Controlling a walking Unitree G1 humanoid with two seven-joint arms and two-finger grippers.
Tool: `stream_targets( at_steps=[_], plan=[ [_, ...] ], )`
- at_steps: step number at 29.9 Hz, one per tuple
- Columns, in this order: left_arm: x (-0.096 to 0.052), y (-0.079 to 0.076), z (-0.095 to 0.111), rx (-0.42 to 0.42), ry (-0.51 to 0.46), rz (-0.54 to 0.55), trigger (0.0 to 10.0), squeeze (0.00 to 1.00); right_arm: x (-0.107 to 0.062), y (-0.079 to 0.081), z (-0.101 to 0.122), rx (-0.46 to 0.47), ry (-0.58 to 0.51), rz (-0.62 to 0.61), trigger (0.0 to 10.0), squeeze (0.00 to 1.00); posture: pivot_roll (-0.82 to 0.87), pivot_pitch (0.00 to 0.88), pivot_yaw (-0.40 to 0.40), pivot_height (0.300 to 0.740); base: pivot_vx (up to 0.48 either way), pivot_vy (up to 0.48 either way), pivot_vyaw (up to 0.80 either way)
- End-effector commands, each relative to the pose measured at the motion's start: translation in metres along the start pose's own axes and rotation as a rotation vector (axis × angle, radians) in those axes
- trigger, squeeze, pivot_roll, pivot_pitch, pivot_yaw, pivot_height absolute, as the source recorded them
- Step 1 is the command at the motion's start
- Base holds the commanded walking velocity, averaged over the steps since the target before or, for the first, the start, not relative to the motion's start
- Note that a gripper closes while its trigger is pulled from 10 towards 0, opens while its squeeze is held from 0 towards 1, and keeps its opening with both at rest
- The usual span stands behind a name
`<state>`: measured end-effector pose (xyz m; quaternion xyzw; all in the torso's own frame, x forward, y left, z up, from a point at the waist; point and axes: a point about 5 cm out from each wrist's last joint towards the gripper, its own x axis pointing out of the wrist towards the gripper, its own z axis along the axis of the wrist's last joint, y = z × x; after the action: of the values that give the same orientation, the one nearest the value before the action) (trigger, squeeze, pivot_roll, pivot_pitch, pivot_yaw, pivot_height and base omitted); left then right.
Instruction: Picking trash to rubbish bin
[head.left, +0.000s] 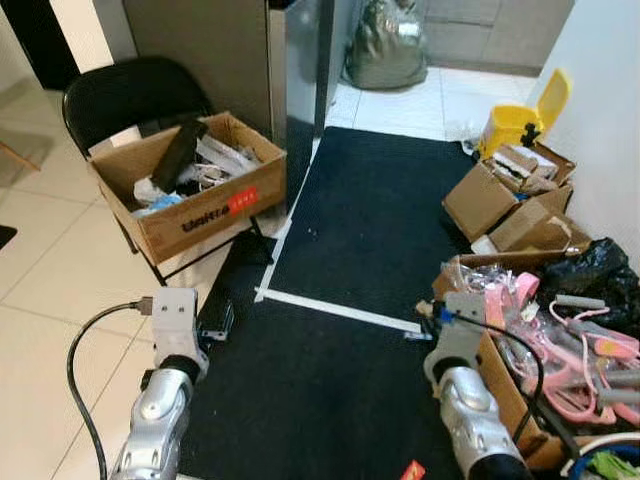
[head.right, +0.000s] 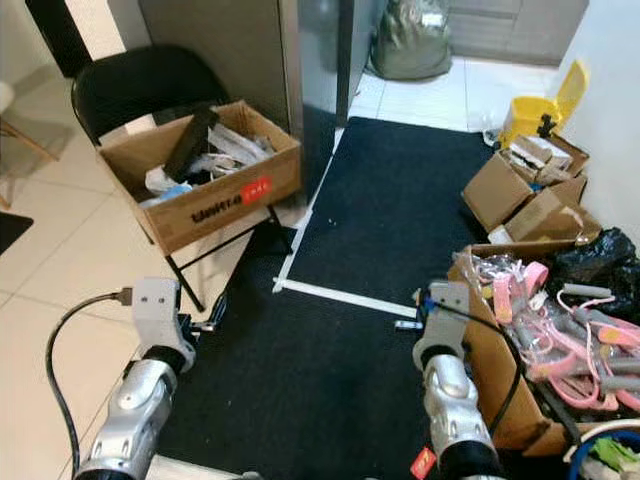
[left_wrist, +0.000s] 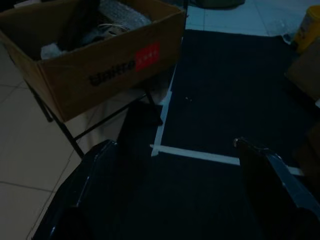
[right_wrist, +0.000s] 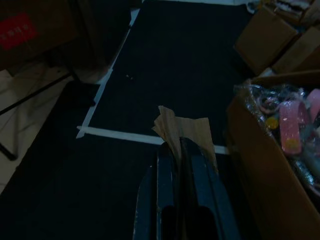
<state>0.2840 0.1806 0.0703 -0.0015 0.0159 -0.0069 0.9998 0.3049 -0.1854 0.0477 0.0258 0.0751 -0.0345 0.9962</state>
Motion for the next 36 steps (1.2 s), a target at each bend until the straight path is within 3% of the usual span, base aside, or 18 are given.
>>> stream_targets(
  at_steps=[1, 36],
  plan=[
    [-0.0038, 0.0031, -0.0068, 0.008, 0.03, 0.008, 10.0, 0.0, -0.0026, 0.0017, -0.006, 0.007, 0.024, 0.002, 10.0, 0.0, 0.05, 0.134, 0.005, 0.74, 0.307, 0.0, 0.0],
    [-0.0009, 0.0022, -0.0039, 0.012, 0.023, 0.001, 10.0, 0.0, -0.0014, 0.0017, -0.0045, 0.002, 0.018, -0.005, 10.0, 0.0, 0.05, 0.139, 0.007, 0.74, 0.312, 0.0, 0.0]
  ],
)
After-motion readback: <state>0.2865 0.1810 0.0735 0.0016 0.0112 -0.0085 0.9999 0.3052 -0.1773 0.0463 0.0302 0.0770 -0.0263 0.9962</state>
